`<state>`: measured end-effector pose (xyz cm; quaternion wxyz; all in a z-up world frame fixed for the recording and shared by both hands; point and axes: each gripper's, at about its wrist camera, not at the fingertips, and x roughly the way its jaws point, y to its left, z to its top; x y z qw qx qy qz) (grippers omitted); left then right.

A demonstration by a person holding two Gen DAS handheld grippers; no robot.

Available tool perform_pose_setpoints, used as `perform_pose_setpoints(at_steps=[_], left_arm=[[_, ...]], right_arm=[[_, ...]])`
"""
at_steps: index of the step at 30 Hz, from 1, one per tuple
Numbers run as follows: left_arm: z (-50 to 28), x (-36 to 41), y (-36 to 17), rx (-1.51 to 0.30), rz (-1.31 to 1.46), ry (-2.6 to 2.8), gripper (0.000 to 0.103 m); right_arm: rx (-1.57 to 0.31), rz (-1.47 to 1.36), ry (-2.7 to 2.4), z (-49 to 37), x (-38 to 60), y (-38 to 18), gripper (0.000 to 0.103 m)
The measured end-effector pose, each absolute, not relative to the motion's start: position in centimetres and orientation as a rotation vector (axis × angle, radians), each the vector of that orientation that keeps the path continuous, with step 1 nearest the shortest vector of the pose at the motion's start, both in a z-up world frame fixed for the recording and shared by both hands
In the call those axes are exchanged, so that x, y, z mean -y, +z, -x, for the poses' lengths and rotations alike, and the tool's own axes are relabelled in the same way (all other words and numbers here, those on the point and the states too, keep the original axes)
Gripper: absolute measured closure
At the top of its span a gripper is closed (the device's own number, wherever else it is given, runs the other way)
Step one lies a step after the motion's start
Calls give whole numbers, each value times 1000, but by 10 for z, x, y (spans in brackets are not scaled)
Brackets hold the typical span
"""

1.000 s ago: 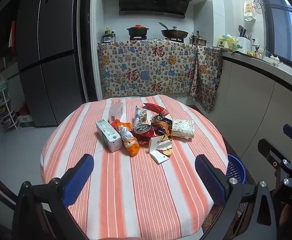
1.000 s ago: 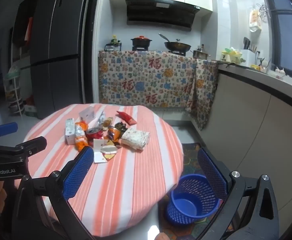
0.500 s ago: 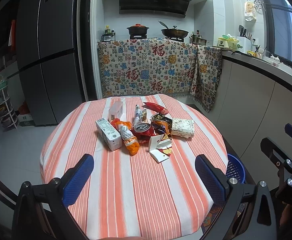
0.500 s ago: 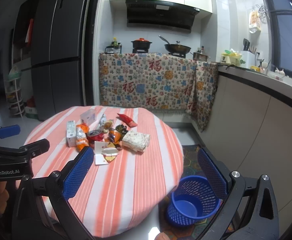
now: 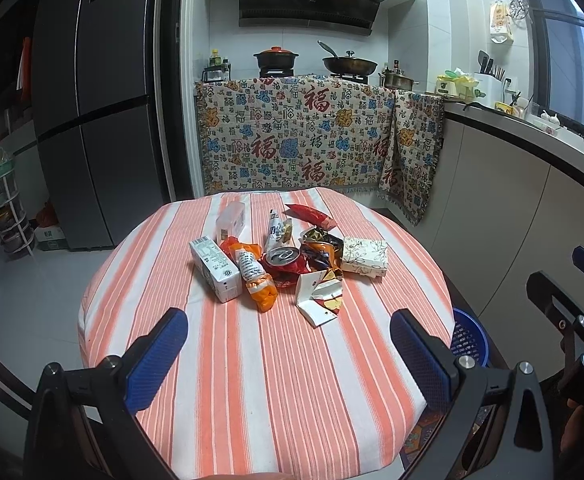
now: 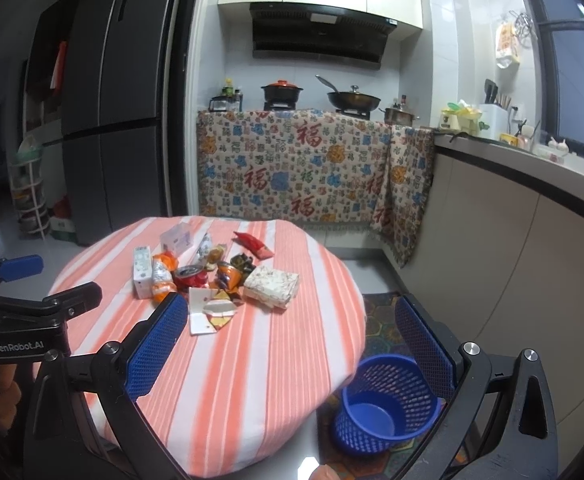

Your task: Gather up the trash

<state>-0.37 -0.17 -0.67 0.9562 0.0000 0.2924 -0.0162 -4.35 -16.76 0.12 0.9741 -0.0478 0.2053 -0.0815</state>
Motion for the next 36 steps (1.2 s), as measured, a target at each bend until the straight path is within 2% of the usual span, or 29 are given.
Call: perform_pose_setpoints(at_steps=[36], left_arm=[[9,6,5,-591,-7,-56,0]], right_arm=[[-407,87,-164,49,170,2,0]])
